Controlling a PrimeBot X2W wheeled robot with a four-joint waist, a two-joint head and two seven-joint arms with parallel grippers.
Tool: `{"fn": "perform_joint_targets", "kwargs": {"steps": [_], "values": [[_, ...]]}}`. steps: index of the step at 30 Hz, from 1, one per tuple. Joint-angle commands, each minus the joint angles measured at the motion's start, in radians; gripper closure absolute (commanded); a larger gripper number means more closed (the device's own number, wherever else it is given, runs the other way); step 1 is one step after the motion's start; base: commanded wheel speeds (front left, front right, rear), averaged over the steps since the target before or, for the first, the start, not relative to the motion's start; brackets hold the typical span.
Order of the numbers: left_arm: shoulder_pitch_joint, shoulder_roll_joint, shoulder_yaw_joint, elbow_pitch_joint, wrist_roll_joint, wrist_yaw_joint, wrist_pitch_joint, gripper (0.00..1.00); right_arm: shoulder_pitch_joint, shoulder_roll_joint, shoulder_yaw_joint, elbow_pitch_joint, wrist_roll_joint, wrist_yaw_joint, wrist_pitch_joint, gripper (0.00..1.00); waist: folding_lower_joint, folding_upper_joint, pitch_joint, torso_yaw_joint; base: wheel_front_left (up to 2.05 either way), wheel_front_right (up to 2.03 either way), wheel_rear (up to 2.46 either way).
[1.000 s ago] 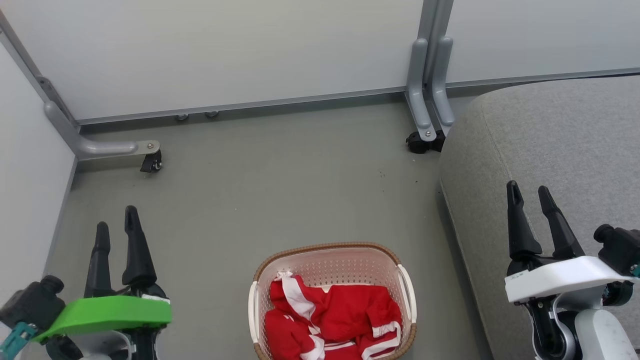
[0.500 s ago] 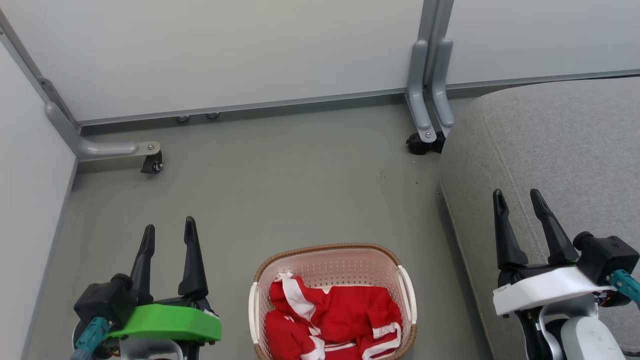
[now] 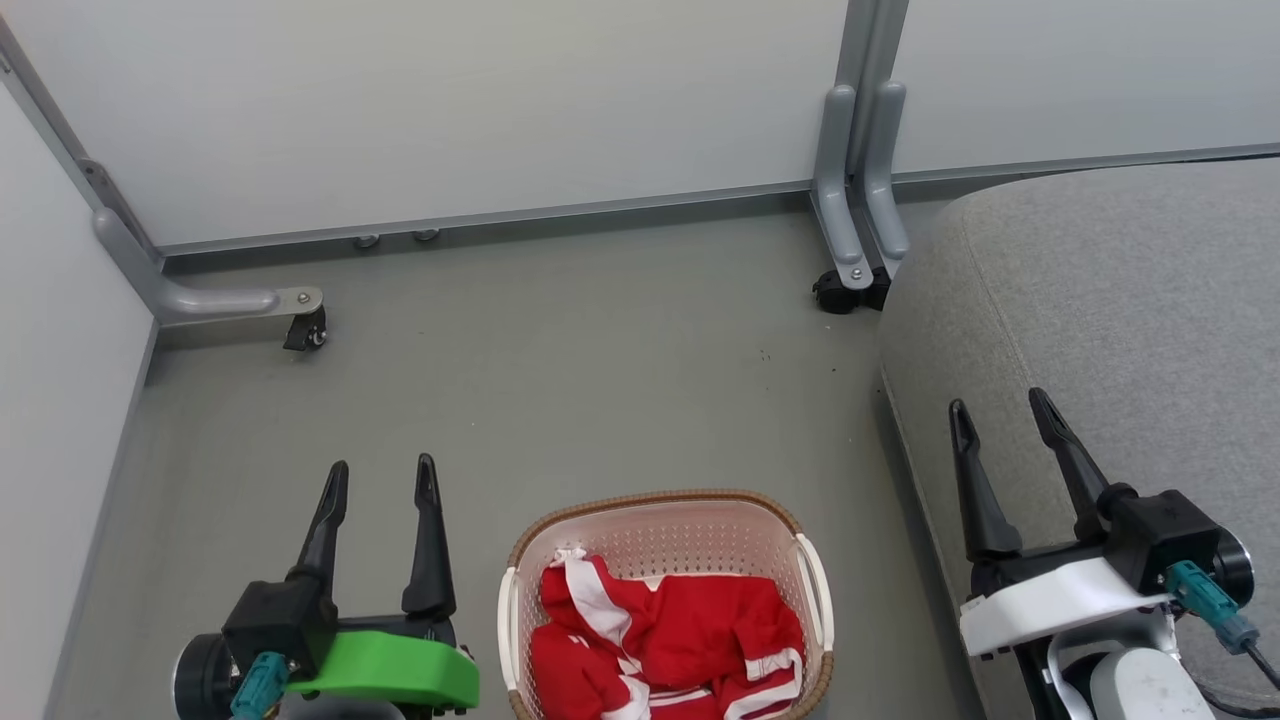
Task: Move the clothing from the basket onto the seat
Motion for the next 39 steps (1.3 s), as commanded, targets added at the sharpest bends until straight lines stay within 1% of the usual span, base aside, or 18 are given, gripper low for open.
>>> {"fn": "perform_joint_targets", "kwargs": {"steps": [1,4,9,12,14,17,19,21,23,26,28,36,39], "values": [[0.007,0.013,-0.010,-0.003,0.027,0.005,-0.011,0.00,0.011,-0.006,0.005,-0.008,-0.030,0.000,-0.011,0.00,0.0000,-0.0001,-0.002,0.000,0.00,0.00,0.00],[0.021,0.001,-0.008,0.021,0.019,0.007,-0.018,0.00,0.014,-0.008,0.013,-0.010,-0.053,0.000,-0.017,0.00,0.0000,-0.0001,-0.006,0.001,0.00,0.00,0.00],[0.021,-0.007,-0.001,0.023,0.060,-0.006,-0.028,0.00,0.018,-0.017,0.026,-0.015,-0.087,0.000,-0.027,0.00,0.0000,-0.0001,-0.012,0.003,0.00,0.00,0.00],[0.029,-0.008,-0.004,0.035,0.093,-0.013,-0.035,0.00,0.022,-0.011,0.018,-0.018,-0.079,0.000,-0.035,0.00,0.0000,-0.0001,-0.014,0.003,0.00,0.00,0.00],[0.033,-0.015,0.003,0.036,0.089,-0.018,-0.039,0.00,0.023,-0.007,0.020,-0.018,-0.068,0.000,-0.037,0.00,0.0000,-0.0001,-0.014,0.003,0.00,0.00,0.00],[0.039,-0.027,0.019,0.033,0.080,-0.045,-0.044,0.00,0.030,-0.005,0.027,-0.012,-0.068,0.000,-0.044,0.00,0.0000,-0.0001,-0.015,0.004,0.00,0.00,0.00],[0.047,-0.034,0.043,0.029,0.050,-0.063,-0.047,0.00,0.034,-0.003,0.024,-0.005,-0.056,0.000,-0.046,0.00,0.0000,-0.0001,-0.016,0.004,0.00,0.00,0.00],[0.049,-0.039,0.069,0.026,0.028,-0.084,-0.052,0.00,0.039,0.001,0.028,0.003,-0.034,0.000,-0.052,0.00,0.0000,-0.0001,-0.016,0.004,0.00,0.00,0.00],[0.054,-0.043,0.085,0.029,0.028,-0.106,-0.054,0.00,0.041,0.002,0.019,0.013,-0.008,0.000,-0.055,0.00,0.0000,-0.0001,-0.015,0.004,0.00,0.00,0.00],[0.063,-0.043,0.083,0.034,0.022,-0.121,-0.062,0.00,0.046,0.005,0.028,0.024,0.010,0.000,-0.061,0.00,0.0000,-0.0001,-0.015,0.002,0.00,0.00,0.00],[0.066,-0.043,0.075,0.038,0.046,-0.128,-0.063,0.00,0.054,0.006,0.033,0.036,0.035,0.000,-0.063,0.00,0.0000,-0.0001,-0.016,0.001,0.00,0.00,0.00],[0.073,-0.043,0.047,0.050,0.109,-0.125,-0.079,0.00,0.057,0.008,0.046,0.052,0.036,0.000,-0.078,0.00,0.0000,-0.0001,-0.015,0.000,0.00,0.00,0.00],[0.072,-0.043,0.049,0.054,0.079,-0.120,-0.078,0.00,0.055,0.008,0.049,0.058,0.038,0.000,-0.078,0.00,0.0000,-0.0001,-0.014,0.001,0.00,0.00,0.00]]}}
